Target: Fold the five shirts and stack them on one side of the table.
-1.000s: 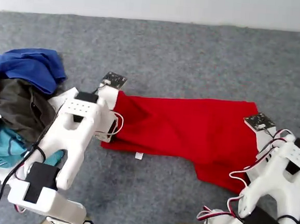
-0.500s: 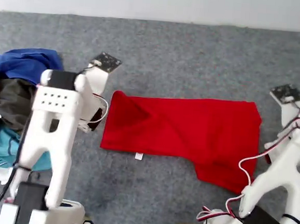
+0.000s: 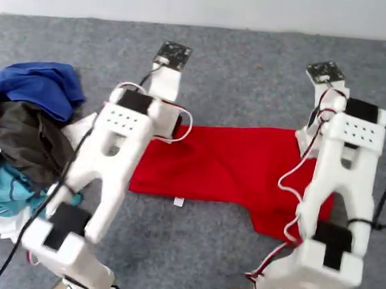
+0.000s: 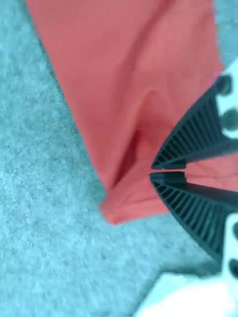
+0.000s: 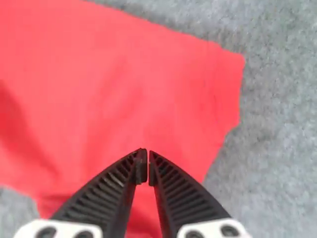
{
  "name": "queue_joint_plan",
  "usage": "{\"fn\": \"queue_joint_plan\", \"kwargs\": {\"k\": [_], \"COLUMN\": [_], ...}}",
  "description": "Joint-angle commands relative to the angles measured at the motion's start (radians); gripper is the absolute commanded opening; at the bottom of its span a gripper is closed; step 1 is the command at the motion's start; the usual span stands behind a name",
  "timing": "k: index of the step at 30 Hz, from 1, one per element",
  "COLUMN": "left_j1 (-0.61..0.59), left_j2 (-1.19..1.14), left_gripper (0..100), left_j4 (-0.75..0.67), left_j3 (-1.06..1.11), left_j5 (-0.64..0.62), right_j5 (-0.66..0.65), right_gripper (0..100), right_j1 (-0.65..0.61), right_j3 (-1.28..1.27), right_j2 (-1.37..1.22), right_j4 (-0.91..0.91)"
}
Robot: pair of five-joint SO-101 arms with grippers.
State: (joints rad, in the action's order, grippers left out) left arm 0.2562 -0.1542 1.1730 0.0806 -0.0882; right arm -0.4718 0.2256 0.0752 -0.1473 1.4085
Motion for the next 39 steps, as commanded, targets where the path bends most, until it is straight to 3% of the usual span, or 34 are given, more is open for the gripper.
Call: {"fn": "queue_joint_plan", "kwargs": {"k": [1,11,20,29,39], "left_j1": [0.023,-0.040,-0.161,-0.241,-0.091], "left_j2": [-0.086,-0.371,-0.334,-0.373,-0.189], "left_gripper": [1,1,1,1,1], "left_j4": [-0.044,-0.034,0.003,0.008,0.258], "left_j3": [-0.101,-0.159,-0.154,-0.159,-0.529], "left_j5": [-0.055,-0.087,-0.097,-0.063,-0.066], "right_j5": [0.048,0.095,0.092,0.087,0.066], "right_gripper": [0.9,0.9,0.9,0.9,0.9], "right_j1": [0.007,0.053,0.084,0.081,0.079], "right_j3": [0.106,0.146,0.146,0.147,0.402], "right_j2": [-0.082,-0.367,-0.456,-0.453,-0.288], "right_j4": [-0.047,-0.282,-0.372,-0.369,-0.047]}}
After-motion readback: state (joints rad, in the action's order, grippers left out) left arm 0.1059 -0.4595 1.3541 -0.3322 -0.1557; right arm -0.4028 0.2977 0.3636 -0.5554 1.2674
